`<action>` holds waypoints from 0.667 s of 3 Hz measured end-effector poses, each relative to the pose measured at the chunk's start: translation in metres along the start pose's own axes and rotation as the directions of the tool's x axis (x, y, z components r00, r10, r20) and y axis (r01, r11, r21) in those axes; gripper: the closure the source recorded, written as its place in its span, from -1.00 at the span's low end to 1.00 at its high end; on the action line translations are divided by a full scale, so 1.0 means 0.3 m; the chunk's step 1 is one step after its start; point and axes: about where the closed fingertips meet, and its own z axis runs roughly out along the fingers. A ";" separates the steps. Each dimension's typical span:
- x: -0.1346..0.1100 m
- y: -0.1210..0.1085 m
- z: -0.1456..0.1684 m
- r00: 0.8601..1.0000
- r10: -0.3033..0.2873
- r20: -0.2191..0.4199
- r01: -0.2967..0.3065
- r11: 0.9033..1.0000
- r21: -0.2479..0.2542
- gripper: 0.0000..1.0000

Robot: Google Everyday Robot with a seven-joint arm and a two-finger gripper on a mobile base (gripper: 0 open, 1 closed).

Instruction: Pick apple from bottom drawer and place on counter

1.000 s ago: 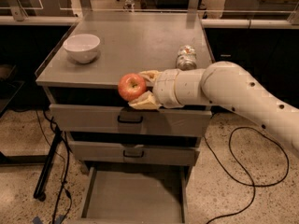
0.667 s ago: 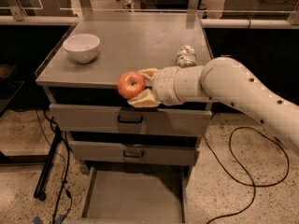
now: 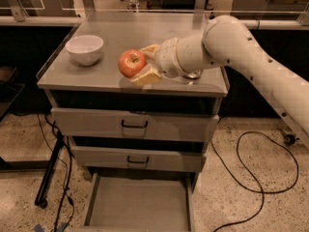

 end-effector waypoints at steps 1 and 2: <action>-0.011 -0.011 -0.002 1.000 -0.002 0.004 0.002 1.000 0.000 1.00; -0.011 -0.036 0.002 1.000 0.019 0.014 -0.018 1.000 -0.014 1.00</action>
Offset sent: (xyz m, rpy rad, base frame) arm 0.0285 -0.0062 0.0167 0.0541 0.0735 0.0114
